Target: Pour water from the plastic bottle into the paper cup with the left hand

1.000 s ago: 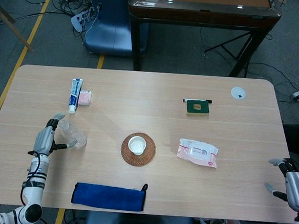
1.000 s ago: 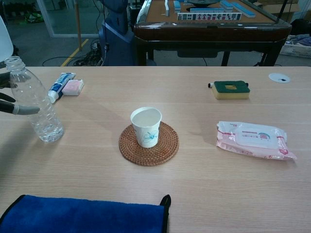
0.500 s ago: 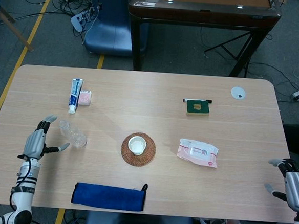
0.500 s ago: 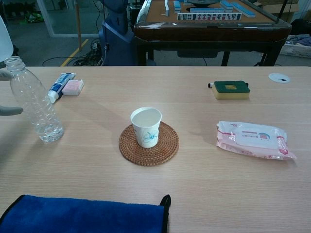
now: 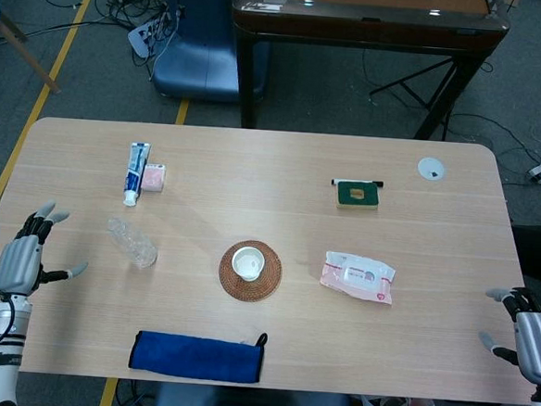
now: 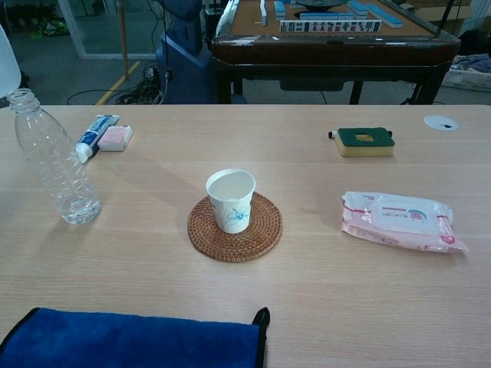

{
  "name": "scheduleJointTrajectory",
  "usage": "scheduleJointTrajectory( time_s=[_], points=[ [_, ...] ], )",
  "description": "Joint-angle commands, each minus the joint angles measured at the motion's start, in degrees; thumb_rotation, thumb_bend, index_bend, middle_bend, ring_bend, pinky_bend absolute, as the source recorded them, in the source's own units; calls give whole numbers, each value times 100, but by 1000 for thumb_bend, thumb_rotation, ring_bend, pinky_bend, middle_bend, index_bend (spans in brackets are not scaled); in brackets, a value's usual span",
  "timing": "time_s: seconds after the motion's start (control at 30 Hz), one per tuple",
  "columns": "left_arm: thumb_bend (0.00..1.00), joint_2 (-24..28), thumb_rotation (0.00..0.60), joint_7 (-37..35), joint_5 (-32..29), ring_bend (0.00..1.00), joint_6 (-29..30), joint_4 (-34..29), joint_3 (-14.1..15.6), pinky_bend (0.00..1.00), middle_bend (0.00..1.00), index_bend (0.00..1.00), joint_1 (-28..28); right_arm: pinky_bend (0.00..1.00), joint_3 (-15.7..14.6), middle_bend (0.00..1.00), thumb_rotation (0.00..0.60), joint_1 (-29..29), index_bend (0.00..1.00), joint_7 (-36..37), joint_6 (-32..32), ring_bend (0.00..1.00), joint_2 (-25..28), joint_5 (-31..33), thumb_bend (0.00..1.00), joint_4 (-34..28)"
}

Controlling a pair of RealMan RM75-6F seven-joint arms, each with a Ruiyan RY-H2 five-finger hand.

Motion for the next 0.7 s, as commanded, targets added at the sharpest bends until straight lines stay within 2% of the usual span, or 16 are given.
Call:
scheduleJointTrajectory(
  time_s=[0.03,0.13,0.27,0.37,0.57,0.7],
  points=[
    [44,107,600,201,492,57,437,170,274,150,85,265,222,482,-4,388,600,6,356,-67,-15,246,-28,9,49,9],
    [44,185,600,479,804,67,682,252,495,150,92,276,363,482,-3,388,600,10,356,-155,-21,246,-55,21,48,7],
    [44,519,600,399,1035,80,604,66,746,150,126,304,474,482,-13,388,600,-9,356,-246,36,246,-69,-20,48,-21],
    [43,572,600,534,1264,84,747,128,874,150,140,311,560,483,-13,388,600,-26,356,-286,78,246,-73,-36,49,-37],
    [52,366,600,1850,1463,115,1081,257,1048,151,201,348,726,482,-15,388,600,-31,356,-328,73,246,-74,-23,48,-56],
    [51,393,600,2463,1418,158,1052,-60,1117,180,254,366,770,482,-13,388,600,-31,356,-340,89,246,-51,-47,49,-97]
  ],
)
